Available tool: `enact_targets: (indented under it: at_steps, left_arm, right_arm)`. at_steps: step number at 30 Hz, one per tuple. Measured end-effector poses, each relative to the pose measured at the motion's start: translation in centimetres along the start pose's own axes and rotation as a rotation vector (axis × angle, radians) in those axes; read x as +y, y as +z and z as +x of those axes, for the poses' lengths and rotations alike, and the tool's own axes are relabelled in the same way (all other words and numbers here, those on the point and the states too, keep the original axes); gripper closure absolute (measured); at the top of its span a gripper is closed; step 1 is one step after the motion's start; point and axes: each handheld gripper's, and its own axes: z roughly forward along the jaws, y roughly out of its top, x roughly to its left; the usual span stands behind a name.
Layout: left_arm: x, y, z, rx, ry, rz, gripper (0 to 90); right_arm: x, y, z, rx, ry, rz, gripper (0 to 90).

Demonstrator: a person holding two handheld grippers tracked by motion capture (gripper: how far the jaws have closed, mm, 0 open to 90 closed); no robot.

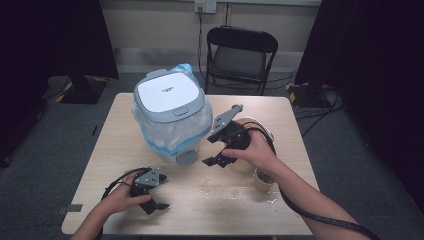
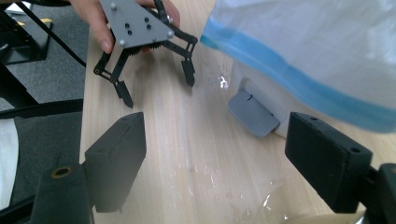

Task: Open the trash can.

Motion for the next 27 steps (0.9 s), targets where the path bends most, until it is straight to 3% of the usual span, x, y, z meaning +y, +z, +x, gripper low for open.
enact_targets:
  at_steps: [14, 18, 27]
  left_arm:
    - [0.0, 0.0, 0.0, 0.000, 0.000, 0.001, 0.0]
    - [0.0, 0.0, 0.0, -0.003, 0.001, 0.004, 0.0]
    - [0.0, 0.0, 0.0, -0.003, 0.001, 0.004, 0.0]
  right_arm:
    - [2.8, -1.2, -1.1, -0.008, -0.016, 0.009, 20.5]
    - [3.5, -1.3, -1.5, -0.006, -0.021, 0.037, 20.4]
    - [4.7, -1.7, -1.9, 0.005, -0.026, 0.027, 20.6]
